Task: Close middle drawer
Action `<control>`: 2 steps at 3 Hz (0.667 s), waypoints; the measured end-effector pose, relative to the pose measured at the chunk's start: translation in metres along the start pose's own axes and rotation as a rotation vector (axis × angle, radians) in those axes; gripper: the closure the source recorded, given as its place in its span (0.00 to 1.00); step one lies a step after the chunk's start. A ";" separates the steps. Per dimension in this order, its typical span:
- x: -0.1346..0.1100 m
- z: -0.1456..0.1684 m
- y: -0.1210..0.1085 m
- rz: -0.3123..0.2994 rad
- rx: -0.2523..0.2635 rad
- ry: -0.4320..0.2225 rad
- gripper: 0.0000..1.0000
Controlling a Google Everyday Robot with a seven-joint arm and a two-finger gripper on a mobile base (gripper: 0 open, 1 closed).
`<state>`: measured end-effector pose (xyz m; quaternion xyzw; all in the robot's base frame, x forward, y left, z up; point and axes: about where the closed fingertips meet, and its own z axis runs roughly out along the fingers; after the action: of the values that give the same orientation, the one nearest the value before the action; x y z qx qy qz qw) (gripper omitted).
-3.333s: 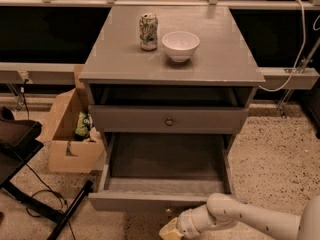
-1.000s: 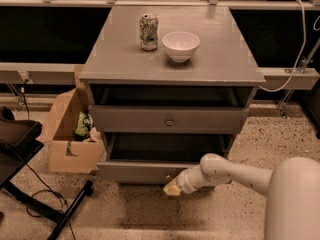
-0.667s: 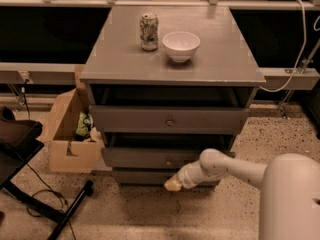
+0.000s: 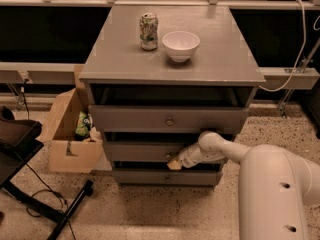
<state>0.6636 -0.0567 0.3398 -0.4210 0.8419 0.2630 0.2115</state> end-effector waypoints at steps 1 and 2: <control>0.000 0.000 0.000 0.000 0.000 0.000 1.00; 0.028 -0.003 0.053 -0.049 -0.071 0.059 1.00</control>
Offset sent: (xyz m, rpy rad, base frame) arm -0.1328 0.0315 -0.0038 -0.0129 0.1089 0.2231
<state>0.6044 -0.0485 0.3397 -0.4561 0.8274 0.2752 0.1779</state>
